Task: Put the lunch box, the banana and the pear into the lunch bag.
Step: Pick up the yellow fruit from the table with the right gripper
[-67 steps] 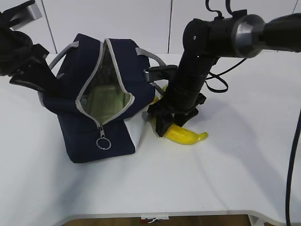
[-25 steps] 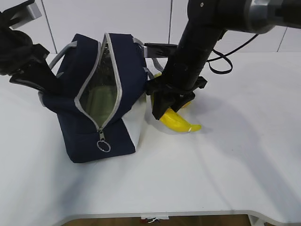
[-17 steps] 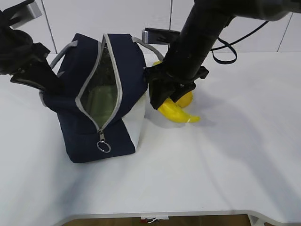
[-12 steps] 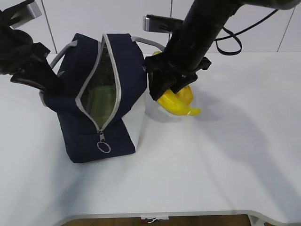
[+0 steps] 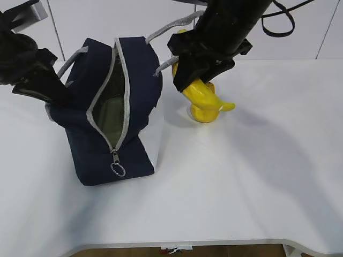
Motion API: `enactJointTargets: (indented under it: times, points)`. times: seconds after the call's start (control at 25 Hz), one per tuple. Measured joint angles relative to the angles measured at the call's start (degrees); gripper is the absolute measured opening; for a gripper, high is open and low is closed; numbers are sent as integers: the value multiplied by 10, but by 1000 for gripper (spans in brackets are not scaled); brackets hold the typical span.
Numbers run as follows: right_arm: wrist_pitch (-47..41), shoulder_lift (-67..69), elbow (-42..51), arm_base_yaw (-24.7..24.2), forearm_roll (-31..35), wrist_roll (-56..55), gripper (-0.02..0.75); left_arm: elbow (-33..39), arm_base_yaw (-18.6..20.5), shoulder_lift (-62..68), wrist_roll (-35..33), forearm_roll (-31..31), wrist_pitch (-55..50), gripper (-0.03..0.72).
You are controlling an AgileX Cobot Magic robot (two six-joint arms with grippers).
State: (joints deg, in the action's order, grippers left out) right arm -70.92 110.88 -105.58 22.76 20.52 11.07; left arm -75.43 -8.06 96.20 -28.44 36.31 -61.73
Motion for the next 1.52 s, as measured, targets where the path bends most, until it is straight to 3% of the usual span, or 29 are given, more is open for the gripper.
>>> enactJointTargets:
  times: [0.44, 0.8, 0.92, 1.04, 1.16, 1.52]
  points:
    - [-5, -53, -2, 0, -38, 0, 312, 0, 0, 0, 0, 1, 0, -2]
    - [-10, -94, -26, 0, -191, -37, 312, 0, 0, 0, 0, 2, 0, -3]
    - [-12, -94, -64, 0, -212, -55, 312, 0, 0, 0, 0, 4, 0, -3]
    - [-13, -96, -104, 0, -170, -61, 312, 0, 0, 0, 0, 5, 0, -3]
    - [-14, -99, -114, 0, -85, -61, 312, 0, 0, 0, 0, 20, 0, -3]
    - [-15, -30, -115, 0, 114, -24, 312, 0, 0, 0, 0, 110, -18, -3]
